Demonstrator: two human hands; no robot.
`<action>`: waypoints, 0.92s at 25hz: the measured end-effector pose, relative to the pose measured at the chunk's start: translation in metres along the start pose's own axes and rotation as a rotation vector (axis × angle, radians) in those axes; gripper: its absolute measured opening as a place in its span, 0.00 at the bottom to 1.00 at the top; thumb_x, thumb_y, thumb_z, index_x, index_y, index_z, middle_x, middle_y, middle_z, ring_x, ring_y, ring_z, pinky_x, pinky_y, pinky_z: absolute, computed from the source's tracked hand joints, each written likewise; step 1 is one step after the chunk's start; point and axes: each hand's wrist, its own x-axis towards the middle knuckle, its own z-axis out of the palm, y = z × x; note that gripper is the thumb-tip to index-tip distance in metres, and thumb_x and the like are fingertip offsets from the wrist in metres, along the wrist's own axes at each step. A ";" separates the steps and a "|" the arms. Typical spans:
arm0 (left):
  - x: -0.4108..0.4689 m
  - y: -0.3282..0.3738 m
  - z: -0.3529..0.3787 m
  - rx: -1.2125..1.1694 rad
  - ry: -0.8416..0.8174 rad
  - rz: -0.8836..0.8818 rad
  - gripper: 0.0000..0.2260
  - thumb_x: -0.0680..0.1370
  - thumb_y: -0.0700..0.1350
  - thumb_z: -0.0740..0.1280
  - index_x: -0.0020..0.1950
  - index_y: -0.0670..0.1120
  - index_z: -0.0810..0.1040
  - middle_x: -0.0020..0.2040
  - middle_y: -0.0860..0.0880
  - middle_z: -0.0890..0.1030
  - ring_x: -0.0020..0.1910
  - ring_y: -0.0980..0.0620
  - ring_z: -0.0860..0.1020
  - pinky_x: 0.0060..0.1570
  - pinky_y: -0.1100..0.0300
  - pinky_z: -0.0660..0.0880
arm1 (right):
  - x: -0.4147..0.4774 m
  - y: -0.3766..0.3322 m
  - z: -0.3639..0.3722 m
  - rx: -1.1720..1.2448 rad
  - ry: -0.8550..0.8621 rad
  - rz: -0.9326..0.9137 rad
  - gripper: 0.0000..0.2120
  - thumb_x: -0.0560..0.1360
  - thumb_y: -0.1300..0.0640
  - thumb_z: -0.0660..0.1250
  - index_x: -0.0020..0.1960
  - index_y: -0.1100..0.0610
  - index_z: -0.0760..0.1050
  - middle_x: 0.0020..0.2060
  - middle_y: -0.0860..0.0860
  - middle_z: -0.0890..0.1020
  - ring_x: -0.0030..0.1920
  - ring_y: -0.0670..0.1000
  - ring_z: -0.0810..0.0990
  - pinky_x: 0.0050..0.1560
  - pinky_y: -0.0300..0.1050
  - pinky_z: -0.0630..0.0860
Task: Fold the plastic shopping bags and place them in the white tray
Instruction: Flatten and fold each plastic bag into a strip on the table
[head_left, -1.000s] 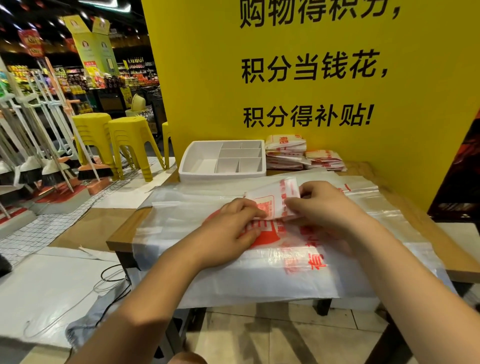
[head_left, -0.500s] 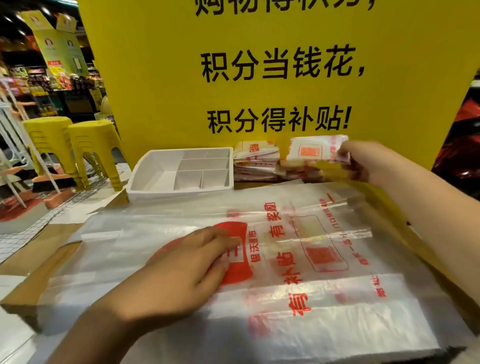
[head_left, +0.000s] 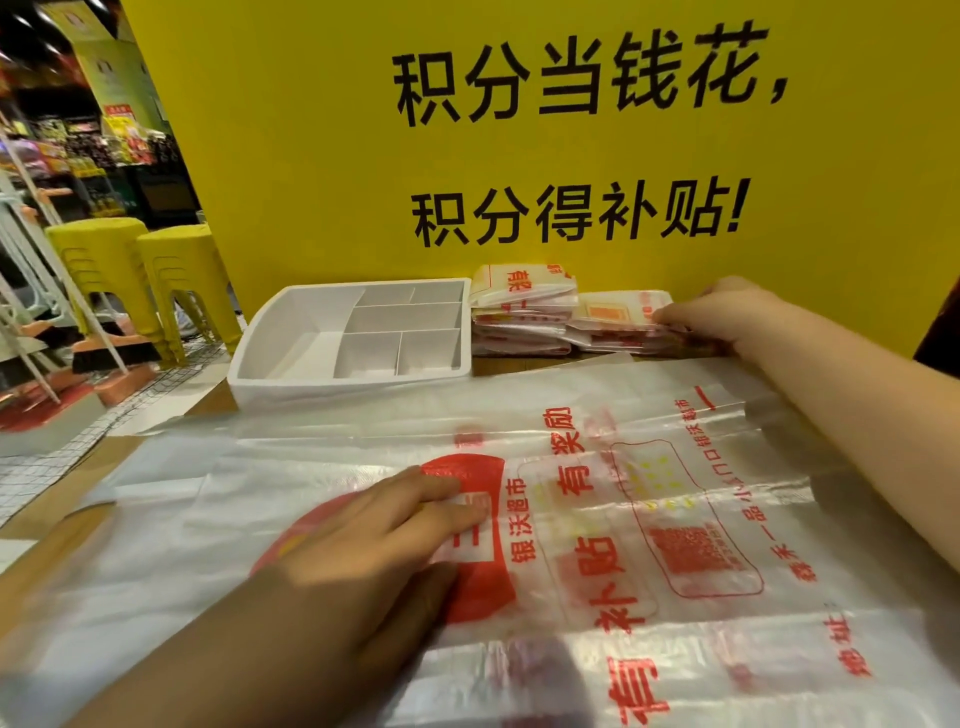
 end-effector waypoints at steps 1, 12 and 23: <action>0.000 -0.001 0.000 -0.008 0.003 0.004 0.18 0.81 0.57 0.58 0.71 0.62 0.72 0.71 0.62 0.71 0.68 0.59 0.73 0.60 0.55 0.77 | -0.003 -0.001 0.000 -0.018 0.001 -0.008 0.25 0.74 0.44 0.73 0.60 0.61 0.73 0.43 0.56 0.77 0.38 0.53 0.73 0.33 0.45 0.66; 0.007 0.008 -0.012 0.120 -0.311 -0.227 0.33 0.70 0.72 0.36 0.73 0.74 0.58 0.76 0.67 0.57 0.76 0.61 0.52 0.74 0.63 0.51 | -0.068 -0.001 -0.022 -0.212 0.041 -0.186 0.29 0.79 0.39 0.62 0.71 0.59 0.68 0.62 0.58 0.77 0.59 0.59 0.76 0.52 0.49 0.71; -0.013 0.029 -0.028 0.187 0.171 -0.317 0.14 0.82 0.54 0.60 0.64 0.53 0.78 0.60 0.50 0.79 0.58 0.46 0.77 0.59 0.51 0.73 | -0.315 0.051 0.019 -0.520 -0.347 -0.946 0.37 0.74 0.25 0.52 0.79 0.37 0.52 0.78 0.38 0.54 0.77 0.43 0.51 0.74 0.39 0.48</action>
